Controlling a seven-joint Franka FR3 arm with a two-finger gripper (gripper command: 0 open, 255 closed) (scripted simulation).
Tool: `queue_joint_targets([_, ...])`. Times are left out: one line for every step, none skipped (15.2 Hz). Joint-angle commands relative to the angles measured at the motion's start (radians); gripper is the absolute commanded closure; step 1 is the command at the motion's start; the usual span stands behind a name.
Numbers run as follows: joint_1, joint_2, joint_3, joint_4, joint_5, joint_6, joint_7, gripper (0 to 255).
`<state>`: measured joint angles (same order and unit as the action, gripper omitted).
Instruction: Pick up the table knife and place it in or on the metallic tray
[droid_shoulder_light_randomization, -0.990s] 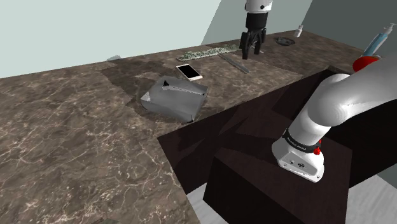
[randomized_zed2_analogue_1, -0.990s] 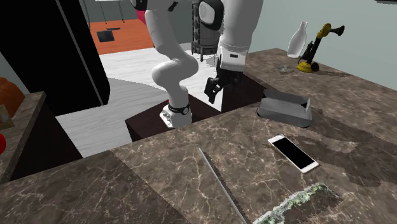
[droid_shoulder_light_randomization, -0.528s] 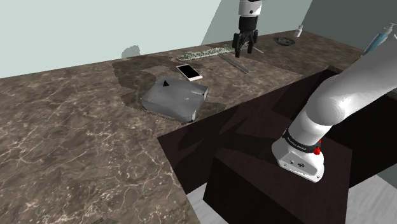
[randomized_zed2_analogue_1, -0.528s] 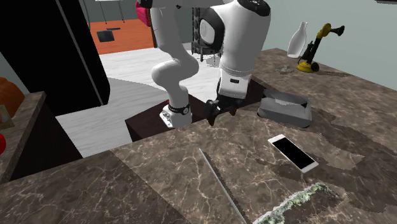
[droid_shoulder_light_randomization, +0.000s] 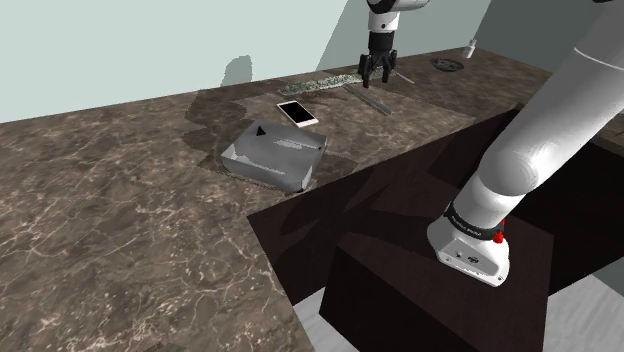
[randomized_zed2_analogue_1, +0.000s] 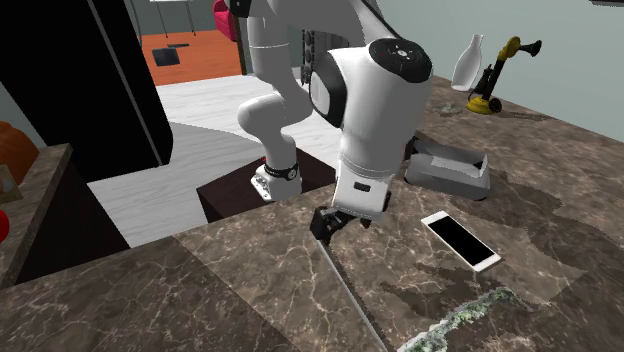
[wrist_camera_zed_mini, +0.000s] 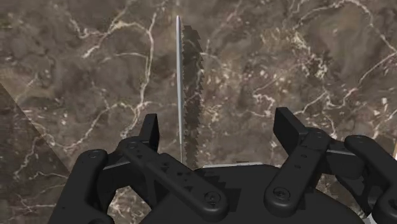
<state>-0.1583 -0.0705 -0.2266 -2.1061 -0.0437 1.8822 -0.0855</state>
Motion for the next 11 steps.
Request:
queue_joint_targets([-0.014, 0.073, -0.017, 0.051, 0.011, 0.024, -0.014, 0])
queue_joint_targets([-0.022, 0.107, -0.025, 0.08, 0.017, 0.029, -0.021, 0])
queue_joint_targets([-0.027, 0.129, -0.029, 0.099, 0.022, 0.033, -0.025, 0])
queue_joint_targets([-0.027, 0.131, -0.029, 0.088, 0.022, 0.046, -0.025, 0])
queue_joint_targets([-0.028, 0.134, -0.029, 0.077, 0.023, 0.059, -0.026, 0])
queue_joint_targets([-0.028, 0.136, -0.029, 0.066, 0.024, 0.072, -0.026, 0])
queue_joint_targets([-0.028, 0.139, -0.03, 0.056, 0.024, 0.086, -0.027, 0])
queue_joint_targets([-0.029, 0.143, -0.03, 0.046, 0.025, 0.099, -0.027, 0])
queue_joint_targets([-0.029, 0.146, -0.03, 0.036, 0.026, 0.112, -0.028, 0])
queue_joint_targets([-0.029, 0.15, -0.03, 0.026, 0.026, 0.125, -0.029, 0])
queue_joint_targets([-0.029, 0.152, -0.03, 0.021, 0.027, 0.133, -0.029, 0])
